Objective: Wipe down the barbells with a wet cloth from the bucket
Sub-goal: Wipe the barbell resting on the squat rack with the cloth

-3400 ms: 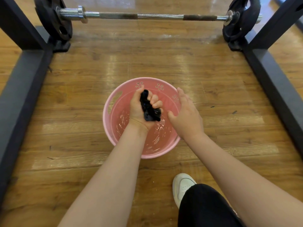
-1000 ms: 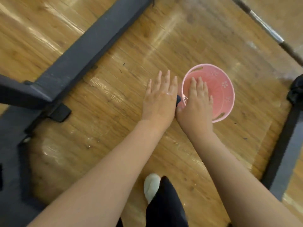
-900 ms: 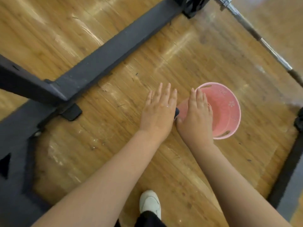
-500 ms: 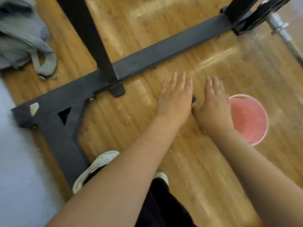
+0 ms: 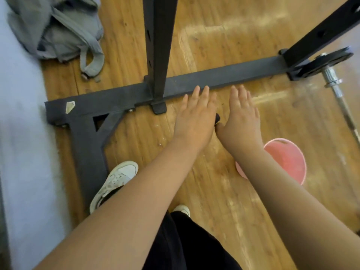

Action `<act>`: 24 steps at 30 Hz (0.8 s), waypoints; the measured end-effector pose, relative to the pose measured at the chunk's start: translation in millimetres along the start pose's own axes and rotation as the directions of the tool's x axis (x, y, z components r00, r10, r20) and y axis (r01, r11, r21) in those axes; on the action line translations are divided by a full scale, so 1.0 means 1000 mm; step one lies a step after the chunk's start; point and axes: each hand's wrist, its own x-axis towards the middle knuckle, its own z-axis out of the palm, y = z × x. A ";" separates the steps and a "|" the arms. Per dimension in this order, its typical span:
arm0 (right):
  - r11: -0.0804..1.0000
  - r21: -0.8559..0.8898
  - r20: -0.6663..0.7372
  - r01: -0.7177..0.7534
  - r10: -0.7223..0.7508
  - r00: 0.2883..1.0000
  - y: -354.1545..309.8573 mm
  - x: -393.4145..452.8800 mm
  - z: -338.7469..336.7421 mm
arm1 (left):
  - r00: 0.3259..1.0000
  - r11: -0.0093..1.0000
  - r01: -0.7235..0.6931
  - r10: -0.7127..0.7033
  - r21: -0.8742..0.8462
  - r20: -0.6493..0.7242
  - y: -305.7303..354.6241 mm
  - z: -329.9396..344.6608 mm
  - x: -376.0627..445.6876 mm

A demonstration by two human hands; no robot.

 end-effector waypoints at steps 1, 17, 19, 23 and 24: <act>1.000 -0.008 -0.010 -0.003 0.003 1.000 -0.005 -0.004 -0.006 | 1.000 1.000 0.007 -0.007 -0.005 -0.010 -0.001 -0.006 -0.004; 0.968 0.038 0.009 -0.249 0.249 0.969 -0.030 -0.132 -0.183 | 0.920 0.915 -0.375 0.346 0.150 0.185 0.086 -0.175 -0.086; 0.970 0.053 -0.009 -0.238 0.239 0.971 -0.041 -0.140 -0.207 | 0.900 0.884 -0.425 0.390 0.197 0.193 0.090 -0.204 -0.090; 0.950 0.145 -0.069 -0.277 0.289 0.955 -0.063 -0.150 -0.265 | 0.875 0.841 -0.484 0.465 0.241 0.135 0.101 -0.260 -0.089; 0.946 0.155 -0.060 -0.285 0.297 0.953 -0.069 -0.152 -0.279 | 0.863 0.839 -0.499 0.503 0.217 0.040 0.105 -0.274 -0.090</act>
